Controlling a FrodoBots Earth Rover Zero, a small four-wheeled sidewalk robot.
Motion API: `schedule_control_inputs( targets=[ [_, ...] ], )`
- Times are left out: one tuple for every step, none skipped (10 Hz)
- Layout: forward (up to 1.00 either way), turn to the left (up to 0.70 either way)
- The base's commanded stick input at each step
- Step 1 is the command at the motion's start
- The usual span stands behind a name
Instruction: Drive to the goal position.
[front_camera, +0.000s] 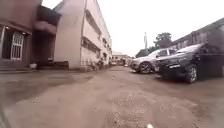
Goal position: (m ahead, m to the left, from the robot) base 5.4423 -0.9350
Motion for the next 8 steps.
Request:
schedule_control_inputs(
  targets=[
    [0.70,0.00],
    [0.70,0.00],
    [0.70,0.00],
    [0.70,0.00],
    [0.70,0.00],
    [0.70,0.00],
    [0.70,0.00],
    [0.70,0.00]
  ],
)
